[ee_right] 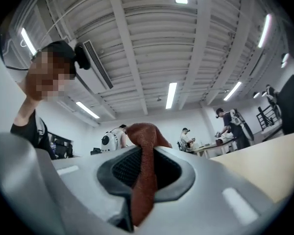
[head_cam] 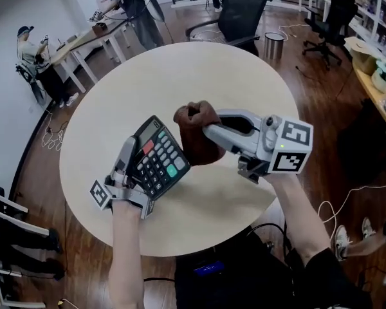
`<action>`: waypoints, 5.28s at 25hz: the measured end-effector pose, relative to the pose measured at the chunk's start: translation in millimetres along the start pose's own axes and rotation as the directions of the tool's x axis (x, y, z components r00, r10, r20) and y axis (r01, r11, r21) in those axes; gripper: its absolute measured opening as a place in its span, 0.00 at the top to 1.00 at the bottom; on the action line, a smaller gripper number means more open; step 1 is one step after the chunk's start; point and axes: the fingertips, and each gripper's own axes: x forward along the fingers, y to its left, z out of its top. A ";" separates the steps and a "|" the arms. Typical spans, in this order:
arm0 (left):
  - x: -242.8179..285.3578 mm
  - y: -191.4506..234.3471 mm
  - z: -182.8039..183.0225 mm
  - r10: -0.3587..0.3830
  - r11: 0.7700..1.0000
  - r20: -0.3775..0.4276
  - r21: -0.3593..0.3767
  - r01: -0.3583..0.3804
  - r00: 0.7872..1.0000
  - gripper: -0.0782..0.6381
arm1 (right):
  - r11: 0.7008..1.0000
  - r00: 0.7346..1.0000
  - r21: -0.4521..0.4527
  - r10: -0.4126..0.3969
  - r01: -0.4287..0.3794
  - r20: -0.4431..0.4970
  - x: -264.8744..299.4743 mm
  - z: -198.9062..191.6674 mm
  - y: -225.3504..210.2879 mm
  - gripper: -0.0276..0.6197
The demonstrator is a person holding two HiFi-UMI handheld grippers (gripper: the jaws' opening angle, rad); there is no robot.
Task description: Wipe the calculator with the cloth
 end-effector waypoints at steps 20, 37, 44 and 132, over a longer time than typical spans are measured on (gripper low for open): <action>-20.8 38.3 40.9 0.206 0.971 0.324 0.051 -0.234 0.923 0.82 | 0.990 0.987 -0.037 -0.140 0.138 -0.081 -19.2 -45.5 17.8 0.88; -20.9 31.3 41.5 0.198 0.966 0.530 0.038 -0.256 0.824 0.82 | 0.939 0.968 -0.342 -0.117 0.035 -0.224 49.3 -85.7 90.5 0.88; -15.1 22.8 33.5 0.178 0.974 0.497 0.035 -0.225 0.849 0.82 | 0.869 0.923 -0.338 -0.385 0.361 -0.004 8.1 -20.7 18.8 0.88; -46.5 34.0 -30.5 0.615 0.771 -0.265 0.401 -0.495 0.742 0.71 | 1.000 0.821 0.003 0.010 -0.010 -0.571 -4.3 -100.5 -11.9 0.88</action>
